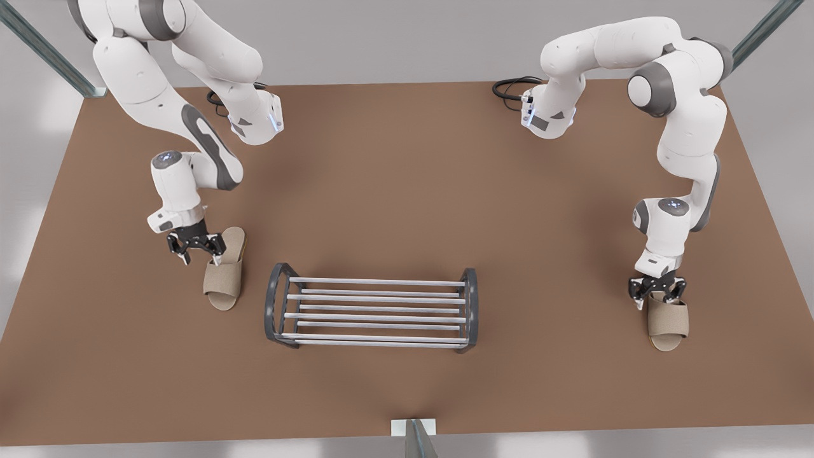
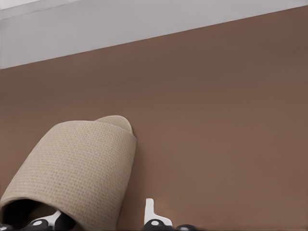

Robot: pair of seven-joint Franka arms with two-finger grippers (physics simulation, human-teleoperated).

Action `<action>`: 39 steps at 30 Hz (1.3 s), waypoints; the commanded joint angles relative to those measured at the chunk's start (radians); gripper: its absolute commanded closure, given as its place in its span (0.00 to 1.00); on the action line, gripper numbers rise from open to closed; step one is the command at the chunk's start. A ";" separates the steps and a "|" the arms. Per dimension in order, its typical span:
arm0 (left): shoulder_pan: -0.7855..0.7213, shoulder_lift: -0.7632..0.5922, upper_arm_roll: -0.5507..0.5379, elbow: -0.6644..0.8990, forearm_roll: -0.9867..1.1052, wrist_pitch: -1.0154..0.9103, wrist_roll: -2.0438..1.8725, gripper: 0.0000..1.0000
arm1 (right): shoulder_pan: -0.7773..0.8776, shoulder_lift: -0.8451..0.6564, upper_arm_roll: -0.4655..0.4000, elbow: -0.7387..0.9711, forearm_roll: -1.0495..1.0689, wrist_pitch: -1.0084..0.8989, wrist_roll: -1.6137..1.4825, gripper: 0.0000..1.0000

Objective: Place the right shoe on the shoe rack with the right arm, and place the left shoe on the shoe rack with the left arm

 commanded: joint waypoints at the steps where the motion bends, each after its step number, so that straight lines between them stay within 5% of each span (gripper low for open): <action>1: -0.001 -0.001 0.000 0.000 -0.005 -0.001 0.002 0.31 | 0.000 0.002 -0.004 0.002 0.000 0.002 -0.039 0.00; 6: -0.002 -0.004 0.001 0.002 -0.008 -0.001 0.005 0.43 | -0.015 0.004 -0.004 0.001 -0.002 0.002 -0.061 0.00; 10: -0.002 -0.009 0.001 0.003 -0.011 -0.001 0.006 0.69 | -0.034 -0.001 -0.004 -0.007 -0.003 0.002 -0.084 0.00; 26: 0.005 -0.073 0.000 -0.018 -0.008 -0.034 -0.026 0.72 | -0.081 -0.038 0.004 -0.113 -0.008 0.008 -0.142 0.00; 28: -0.001 -0.075 0.000 -0.021 -0.008 -0.033 -0.035 0.67 | -0.080 -0.038 0.007 -0.108 -0.008 0.008 -0.141 0.00; 29: -0.002 -0.079 -0.003 -0.021 -0.007 -0.033 -0.053 0.53 | -0.075 -0.035 0.008 -0.100 -0.002 0.008 -0.137 0.00; 30: -0.002 -0.078 -0.005 -0.017 -0.007 -0.031 -0.058 0.13 | -0.072 -0.032 0.008 -0.096 0.000 0.008 -0.137 0.00; 31: 0.001 -0.076 -0.003 -0.015 -0.007 -0.031 -0.056 0.00 | -0.067 -0.024 0.008 -0.091 0.002 0.008 -0.136 0.00; 39: 0.008 -0.070 0.003 -0.013 -0.013 -0.031 -0.058 0.00 | -0.064 0.007 0.008 -0.044 0.003 0.008 -0.125 0.00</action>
